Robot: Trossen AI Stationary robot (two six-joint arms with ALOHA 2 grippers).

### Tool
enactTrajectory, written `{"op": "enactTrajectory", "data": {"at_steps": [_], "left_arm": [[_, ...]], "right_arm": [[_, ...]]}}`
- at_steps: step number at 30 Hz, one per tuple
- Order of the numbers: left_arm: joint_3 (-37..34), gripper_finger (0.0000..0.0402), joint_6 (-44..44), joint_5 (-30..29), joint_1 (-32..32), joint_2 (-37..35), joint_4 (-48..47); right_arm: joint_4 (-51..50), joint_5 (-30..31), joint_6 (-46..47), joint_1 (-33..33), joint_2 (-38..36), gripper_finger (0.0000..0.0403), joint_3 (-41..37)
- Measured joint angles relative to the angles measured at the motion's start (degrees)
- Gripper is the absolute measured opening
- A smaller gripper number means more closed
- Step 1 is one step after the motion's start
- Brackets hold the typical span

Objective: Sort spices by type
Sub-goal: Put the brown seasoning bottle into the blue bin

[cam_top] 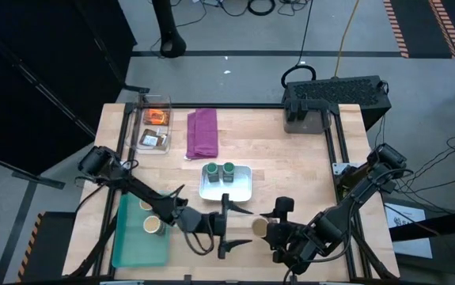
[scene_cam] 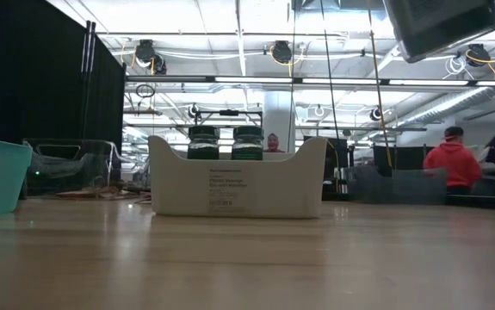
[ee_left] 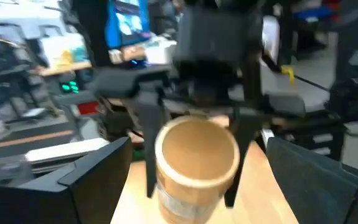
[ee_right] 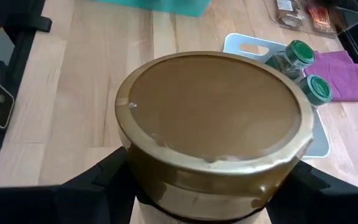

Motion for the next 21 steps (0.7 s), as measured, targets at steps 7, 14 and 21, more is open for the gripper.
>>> {"op": "enactTrajectory", "data": {"at_steps": [7,14,21], "left_arm": [[0.0,0.0375,0.0,5.3,2.5,2.5,2.3],[0.0,0.0375,1.3,7.8,4.0,4.1,5.0],[0.0,0.0375,4.5,10.3,4.7,4.7,5.5]], "right_arm": [[0.2,0.7,-2.3,-0.9,0.0,0.0244,0.0],[0.4,0.5,-3.0,-1.3,0.1,0.0244,0.0],[0.8,0.5,-2.5,-1.6,0.1,0.0244,0.0]]}}
